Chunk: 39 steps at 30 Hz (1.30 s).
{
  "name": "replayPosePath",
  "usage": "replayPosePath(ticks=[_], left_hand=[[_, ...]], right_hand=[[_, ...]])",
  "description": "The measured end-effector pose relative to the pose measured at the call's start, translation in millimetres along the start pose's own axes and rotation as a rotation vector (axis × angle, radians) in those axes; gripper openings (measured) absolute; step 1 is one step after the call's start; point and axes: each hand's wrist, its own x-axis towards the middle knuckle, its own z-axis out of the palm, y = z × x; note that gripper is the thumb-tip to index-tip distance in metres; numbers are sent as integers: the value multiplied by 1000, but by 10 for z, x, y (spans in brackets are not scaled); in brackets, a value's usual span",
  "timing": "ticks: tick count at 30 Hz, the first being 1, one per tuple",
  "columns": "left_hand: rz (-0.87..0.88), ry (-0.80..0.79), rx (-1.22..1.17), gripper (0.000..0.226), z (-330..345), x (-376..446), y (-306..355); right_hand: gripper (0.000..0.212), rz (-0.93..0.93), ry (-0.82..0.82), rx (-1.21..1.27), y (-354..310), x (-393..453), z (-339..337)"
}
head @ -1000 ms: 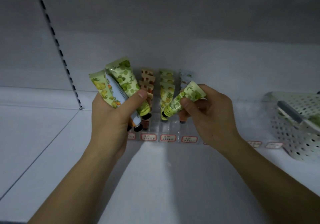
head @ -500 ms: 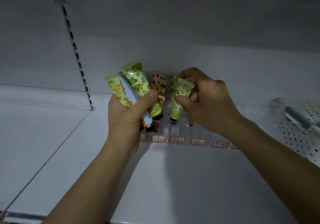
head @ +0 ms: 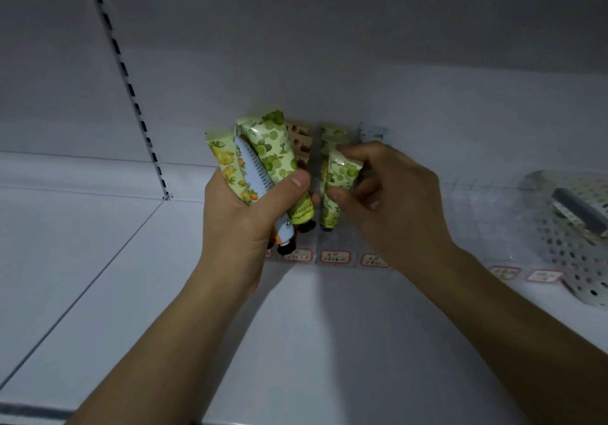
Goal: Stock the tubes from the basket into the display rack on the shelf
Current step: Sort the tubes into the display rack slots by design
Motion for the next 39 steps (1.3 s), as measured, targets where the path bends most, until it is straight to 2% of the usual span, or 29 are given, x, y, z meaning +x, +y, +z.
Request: replayPosePath(ticks=[5,8,11,18,21,24,27,29,33,36,39], left_hand=[[35,6,45,23,3,-31,20],[31,37,66,31,-13,-39,25],[2,40,106,39,-43,-96,0],[-116,-14,215,49,-110,-356,12],[-164,-7,265,42,-118,-423,-1],[-199,-5,330,30,-112,-434,-26],[-216,-18,371,28,-102,-442,-47],[-203,-80,399,35,-93,-452,-57],[-191,-266,609,42,-69,-466,-97],[-205,-272,634,44,-78,-457,-107],[-247,-240,589,38,-68,-442,-94]], right_hand=[[43,22,16,43,58,-1,6],[45,71,-58,53,71,32,41],[45,71,-99,35,87,51,60],[45,-5,-53,-20,82,-16,94],[44,79,-29,46,57,-60,82],[35,231,14,202,23,-70,74],[33,306,58,396,33,-77,73],[28,307,52,430,40,-88,86],[12,177,37,222,52,-134,119],[13,119,33,181,72,-177,156],[9,200,93,312,24,-136,155]])
